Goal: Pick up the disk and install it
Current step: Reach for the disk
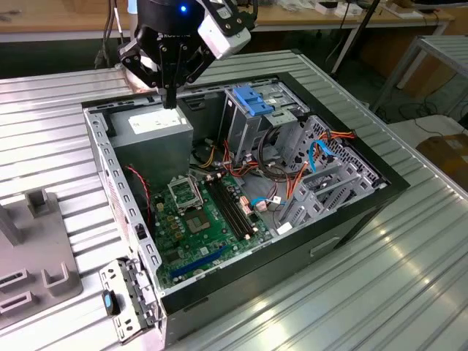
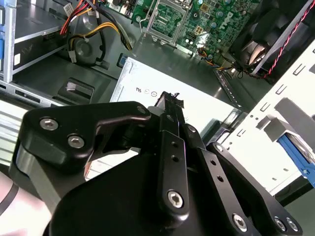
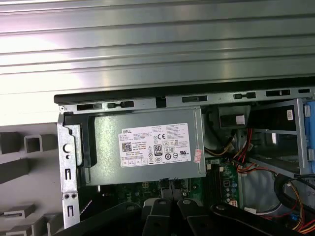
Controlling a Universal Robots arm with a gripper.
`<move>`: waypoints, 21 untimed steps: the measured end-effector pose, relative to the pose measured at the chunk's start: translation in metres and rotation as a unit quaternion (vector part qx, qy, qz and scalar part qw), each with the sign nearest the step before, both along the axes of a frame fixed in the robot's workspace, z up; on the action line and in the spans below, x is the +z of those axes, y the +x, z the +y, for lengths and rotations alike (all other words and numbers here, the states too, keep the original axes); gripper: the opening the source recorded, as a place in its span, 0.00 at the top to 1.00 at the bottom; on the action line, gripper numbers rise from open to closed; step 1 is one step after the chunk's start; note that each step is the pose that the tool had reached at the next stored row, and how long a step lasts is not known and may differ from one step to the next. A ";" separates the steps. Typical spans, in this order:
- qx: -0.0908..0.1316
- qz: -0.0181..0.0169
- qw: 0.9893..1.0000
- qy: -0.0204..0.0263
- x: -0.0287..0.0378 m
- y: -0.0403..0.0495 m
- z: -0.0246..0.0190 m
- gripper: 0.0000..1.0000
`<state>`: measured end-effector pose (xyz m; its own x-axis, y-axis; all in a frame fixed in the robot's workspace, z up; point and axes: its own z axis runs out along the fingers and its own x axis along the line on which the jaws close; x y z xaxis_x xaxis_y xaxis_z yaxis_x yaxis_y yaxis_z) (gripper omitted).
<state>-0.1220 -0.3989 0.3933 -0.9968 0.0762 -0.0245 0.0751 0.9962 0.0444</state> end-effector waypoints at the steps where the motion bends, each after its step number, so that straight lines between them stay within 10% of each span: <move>1: 0.000 0.000 1.000 0.000 0.0000 0.0000 0.0000 0.89; 8: 0.000 0.000 1.000 0.000 -0.0001 -0.0095 0.0000 0.89; 21: 0.000 0.000 1.000 0.000 -0.0011 -0.0564 0.0000 0.89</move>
<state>-0.1784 -0.3989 0.3922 -0.9968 0.0762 -0.0245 0.0750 0.9962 0.0444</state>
